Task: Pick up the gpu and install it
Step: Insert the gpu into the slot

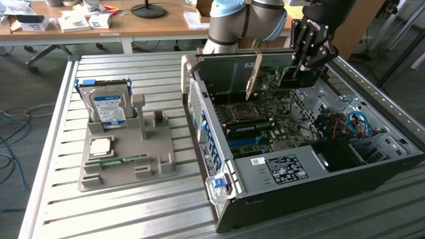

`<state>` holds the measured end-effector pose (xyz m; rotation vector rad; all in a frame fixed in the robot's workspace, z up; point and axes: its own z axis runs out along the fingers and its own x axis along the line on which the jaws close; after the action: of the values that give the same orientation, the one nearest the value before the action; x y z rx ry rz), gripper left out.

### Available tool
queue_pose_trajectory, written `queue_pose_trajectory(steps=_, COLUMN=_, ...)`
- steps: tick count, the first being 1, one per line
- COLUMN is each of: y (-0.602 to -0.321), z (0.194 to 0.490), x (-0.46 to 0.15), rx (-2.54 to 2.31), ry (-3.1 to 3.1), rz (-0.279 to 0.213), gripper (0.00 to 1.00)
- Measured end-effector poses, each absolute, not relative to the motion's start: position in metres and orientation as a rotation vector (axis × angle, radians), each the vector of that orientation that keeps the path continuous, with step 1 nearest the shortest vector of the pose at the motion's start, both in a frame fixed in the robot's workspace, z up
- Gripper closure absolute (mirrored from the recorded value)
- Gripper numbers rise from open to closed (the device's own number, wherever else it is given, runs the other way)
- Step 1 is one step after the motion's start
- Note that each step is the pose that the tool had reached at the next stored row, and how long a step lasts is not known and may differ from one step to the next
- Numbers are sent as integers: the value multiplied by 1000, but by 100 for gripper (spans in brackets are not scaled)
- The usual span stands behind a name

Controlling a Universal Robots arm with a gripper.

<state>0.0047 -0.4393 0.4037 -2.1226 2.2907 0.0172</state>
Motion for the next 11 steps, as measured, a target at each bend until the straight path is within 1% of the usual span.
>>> queue_pose_trajectory(steps=11, y=-440, z=393, x=4, rx=-2123, ry=2291, rz=17, gripper=74)
